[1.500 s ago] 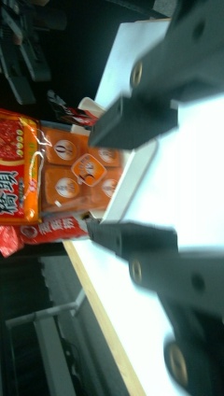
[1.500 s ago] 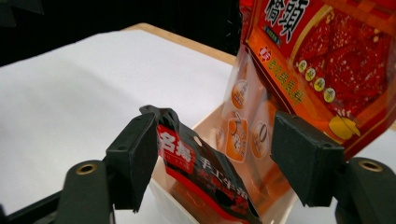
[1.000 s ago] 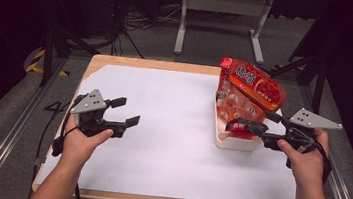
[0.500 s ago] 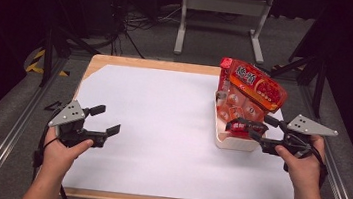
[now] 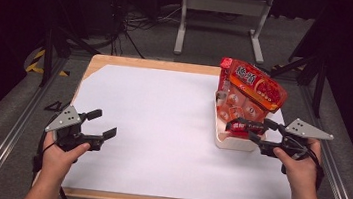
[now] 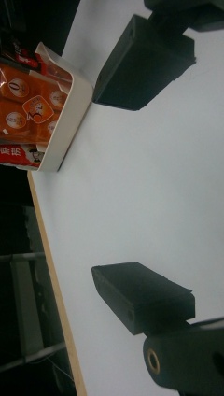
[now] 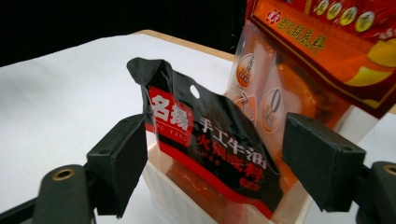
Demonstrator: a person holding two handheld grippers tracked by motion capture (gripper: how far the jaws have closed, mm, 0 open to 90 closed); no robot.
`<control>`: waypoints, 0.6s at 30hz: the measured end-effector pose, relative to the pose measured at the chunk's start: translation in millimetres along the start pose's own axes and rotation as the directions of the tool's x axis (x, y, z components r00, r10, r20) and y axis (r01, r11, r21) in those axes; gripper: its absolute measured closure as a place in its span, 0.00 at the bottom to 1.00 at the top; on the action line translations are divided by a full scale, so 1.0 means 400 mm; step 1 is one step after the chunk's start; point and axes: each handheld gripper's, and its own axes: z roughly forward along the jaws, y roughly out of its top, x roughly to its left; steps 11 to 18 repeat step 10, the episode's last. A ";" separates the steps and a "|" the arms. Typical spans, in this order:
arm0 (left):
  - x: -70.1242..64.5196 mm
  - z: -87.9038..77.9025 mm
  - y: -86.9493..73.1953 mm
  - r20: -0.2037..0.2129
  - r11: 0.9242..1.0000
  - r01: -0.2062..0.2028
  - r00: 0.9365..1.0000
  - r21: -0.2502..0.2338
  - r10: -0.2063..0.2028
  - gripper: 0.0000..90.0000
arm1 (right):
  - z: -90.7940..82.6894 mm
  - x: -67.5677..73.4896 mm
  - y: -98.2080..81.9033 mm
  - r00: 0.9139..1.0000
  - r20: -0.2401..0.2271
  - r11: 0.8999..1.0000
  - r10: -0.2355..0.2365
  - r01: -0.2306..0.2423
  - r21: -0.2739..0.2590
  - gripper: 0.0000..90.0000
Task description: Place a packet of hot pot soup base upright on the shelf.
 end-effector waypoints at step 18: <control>0.008 0.010 -0.006 -0.031 0.997 0.070 0.997 0.040 -0.069 0.18 | 0.001 0.001 0.001 0.999 0.036 0.999 0.029 -0.030 0.020 0.26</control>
